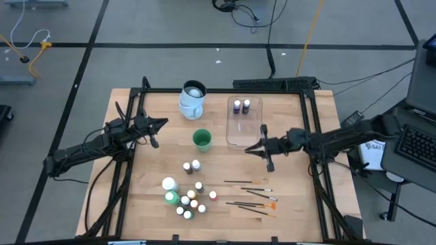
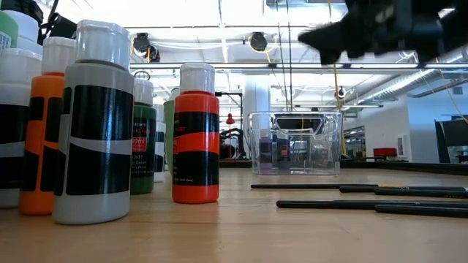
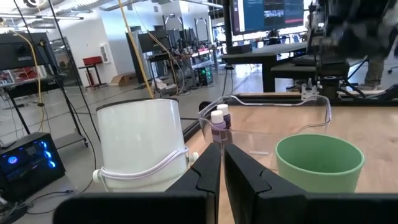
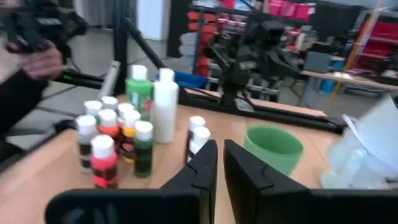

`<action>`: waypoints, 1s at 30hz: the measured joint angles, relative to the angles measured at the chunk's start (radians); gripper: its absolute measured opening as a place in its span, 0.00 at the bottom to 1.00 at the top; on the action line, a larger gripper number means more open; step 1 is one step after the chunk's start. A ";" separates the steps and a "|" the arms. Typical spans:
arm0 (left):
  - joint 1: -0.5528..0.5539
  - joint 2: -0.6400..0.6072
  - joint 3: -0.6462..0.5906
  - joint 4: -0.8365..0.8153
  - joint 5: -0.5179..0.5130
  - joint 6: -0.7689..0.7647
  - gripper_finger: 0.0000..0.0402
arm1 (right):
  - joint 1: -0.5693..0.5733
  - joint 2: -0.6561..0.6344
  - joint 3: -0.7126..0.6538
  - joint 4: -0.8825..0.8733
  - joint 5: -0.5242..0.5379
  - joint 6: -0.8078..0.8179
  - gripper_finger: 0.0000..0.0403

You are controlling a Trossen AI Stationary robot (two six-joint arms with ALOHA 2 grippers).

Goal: Pick & Place Paint Supplies
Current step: Put the right orange paint bottle into the transparent bin

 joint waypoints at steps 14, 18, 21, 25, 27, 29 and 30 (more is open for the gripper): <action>0.000 0.000 0.000 0.044 0.000 0.060 0.06 | 0.022 0.428 0.149 0.246 0.063 0.045 0.12; 0.000 0.000 0.000 0.052 0.000 0.070 0.06 | 0.066 0.514 0.311 0.111 0.019 0.033 0.30; 0.000 0.000 0.000 0.053 0.000 0.077 0.06 | 0.113 0.564 0.419 0.021 0.014 0.027 0.44; 0.000 0.000 0.000 0.072 0.000 0.080 0.06 | 0.168 0.629 0.545 -0.095 0.012 0.050 0.58; 0.000 0.000 0.000 0.081 0.000 0.080 0.06 | 0.186 0.661 0.594 -0.167 -0.007 0.061 0.62; 0.001 0.000 0.000 0.078 0.000 0.080 0.06 | 0.197 0.689 0.637 -0.213 -0.046 0.064 0.63; 0.001 0.000 0.000 0.078 -0.001 0.080 0.06 | 0.201 0.696 0.649 -0.224 -0.066 0.068 0.63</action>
